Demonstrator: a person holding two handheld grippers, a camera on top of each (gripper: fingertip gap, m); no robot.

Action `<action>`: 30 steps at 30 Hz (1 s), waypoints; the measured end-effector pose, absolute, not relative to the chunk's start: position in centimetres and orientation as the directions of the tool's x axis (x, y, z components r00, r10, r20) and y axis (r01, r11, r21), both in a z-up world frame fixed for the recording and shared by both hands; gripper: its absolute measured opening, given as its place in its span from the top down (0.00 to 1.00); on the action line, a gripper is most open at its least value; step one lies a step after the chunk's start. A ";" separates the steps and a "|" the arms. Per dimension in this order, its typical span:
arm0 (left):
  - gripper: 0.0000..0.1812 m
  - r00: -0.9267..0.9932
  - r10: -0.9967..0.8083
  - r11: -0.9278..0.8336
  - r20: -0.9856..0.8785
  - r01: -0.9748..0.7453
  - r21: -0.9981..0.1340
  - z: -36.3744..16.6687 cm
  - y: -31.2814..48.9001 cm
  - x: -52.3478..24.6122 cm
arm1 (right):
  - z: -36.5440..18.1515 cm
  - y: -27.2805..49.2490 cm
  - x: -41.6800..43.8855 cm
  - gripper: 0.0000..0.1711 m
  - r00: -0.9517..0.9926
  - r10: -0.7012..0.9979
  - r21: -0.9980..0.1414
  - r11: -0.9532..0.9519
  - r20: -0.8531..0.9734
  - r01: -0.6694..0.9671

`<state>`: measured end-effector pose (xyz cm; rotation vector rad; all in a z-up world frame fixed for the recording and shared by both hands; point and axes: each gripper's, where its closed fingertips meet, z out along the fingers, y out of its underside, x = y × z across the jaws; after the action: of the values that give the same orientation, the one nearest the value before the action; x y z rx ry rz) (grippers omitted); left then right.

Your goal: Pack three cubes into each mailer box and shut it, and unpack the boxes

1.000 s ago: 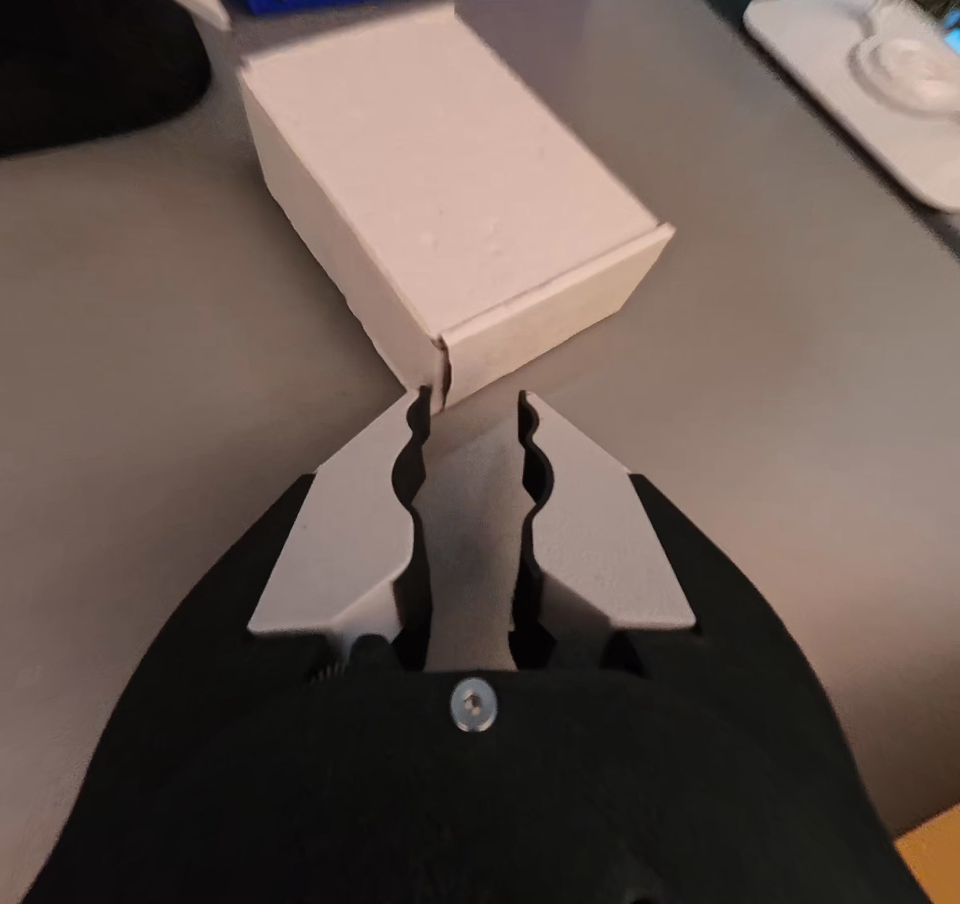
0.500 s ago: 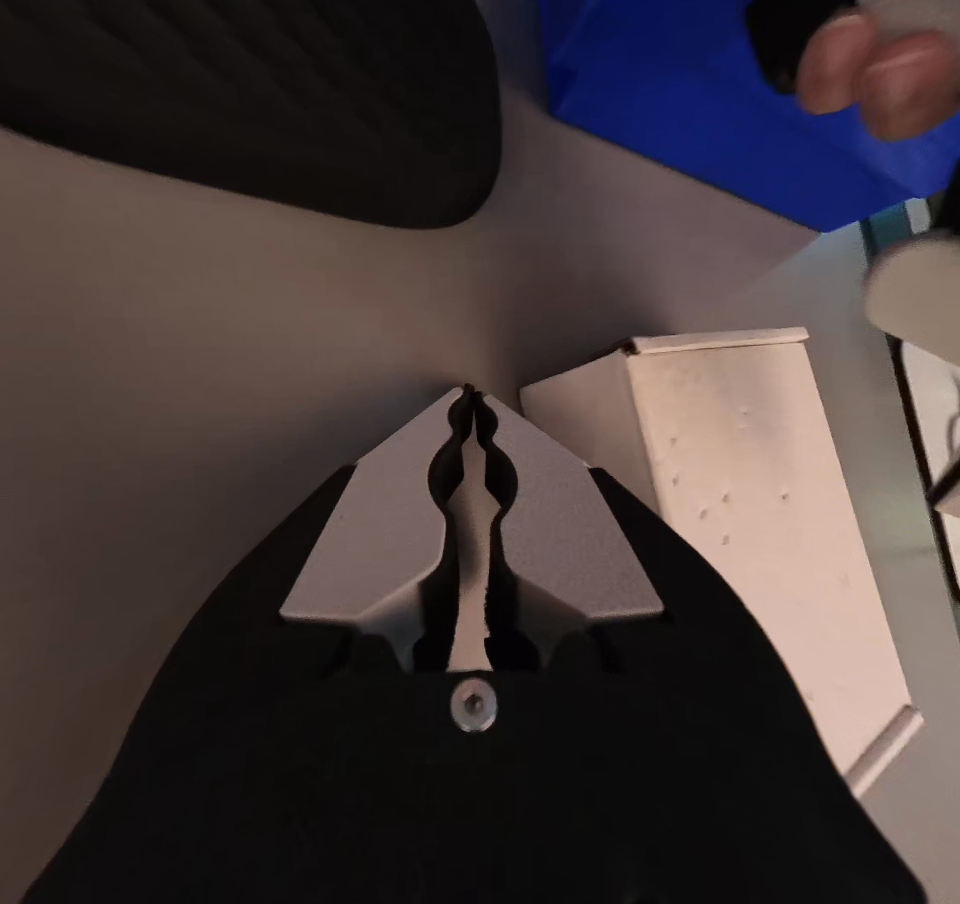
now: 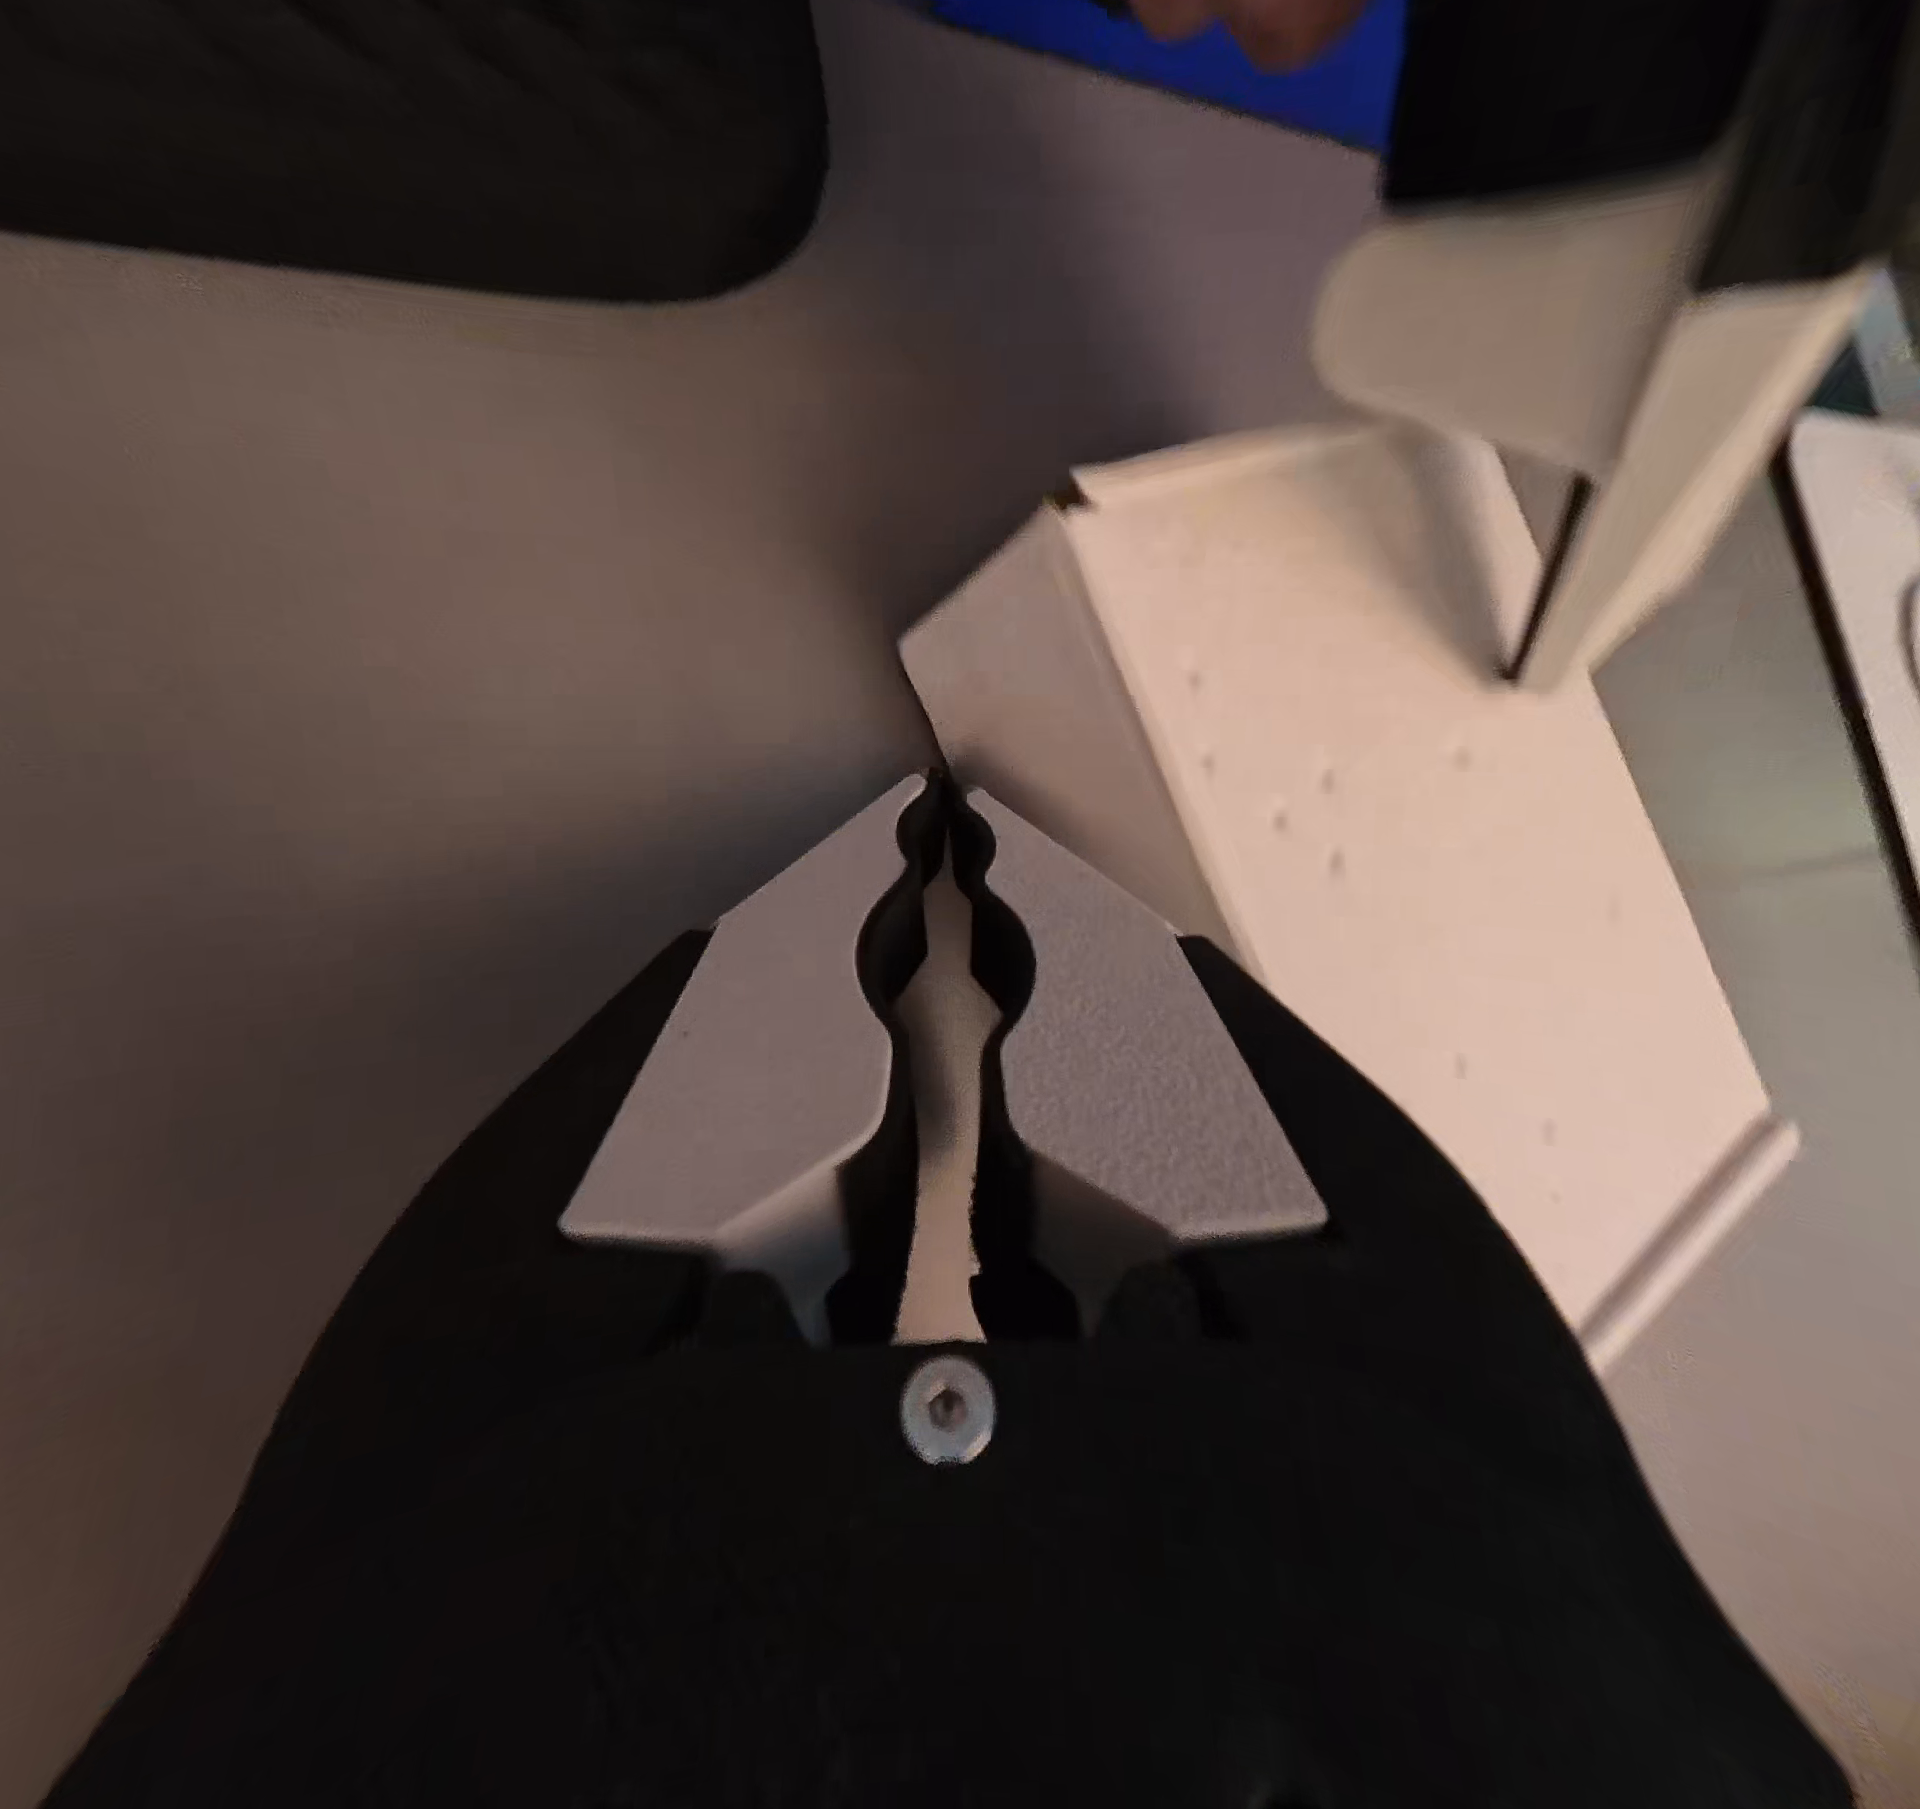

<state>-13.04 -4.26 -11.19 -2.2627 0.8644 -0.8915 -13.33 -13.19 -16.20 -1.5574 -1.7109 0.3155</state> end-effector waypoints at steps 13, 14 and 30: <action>0.53 0.767 -0.584 -0.483 0.266 -0.065 -0.873 -5.8 -2.8 -16.6 | -14.5 -8.3 -4.9 0.84 0.497 0.843 -0.766 -0.178 0.204 0.617; 0.51 0.756 -0.580 -0.517 0.304 -0.053 -0.855 -6.5 -2.8 -16.5 | -14.7 -7.6 -4.7 0.79 0.507 0.834 -0.750 -0.189 0.218 0.634; 0.64 0.526 -0.651 -0.707 0.547 -0.159 -0.689 -11.5 -12.7 -9.6 | -15.7 -10.7 1.5 0.52 0.605 0.795 -0.791 -0.342 0.044 0.507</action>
<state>-9.60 -12.65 -11.51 -2.1924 0.6560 -1.1184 1.47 -10.66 -15.67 -2.0184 -1.0283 0.4502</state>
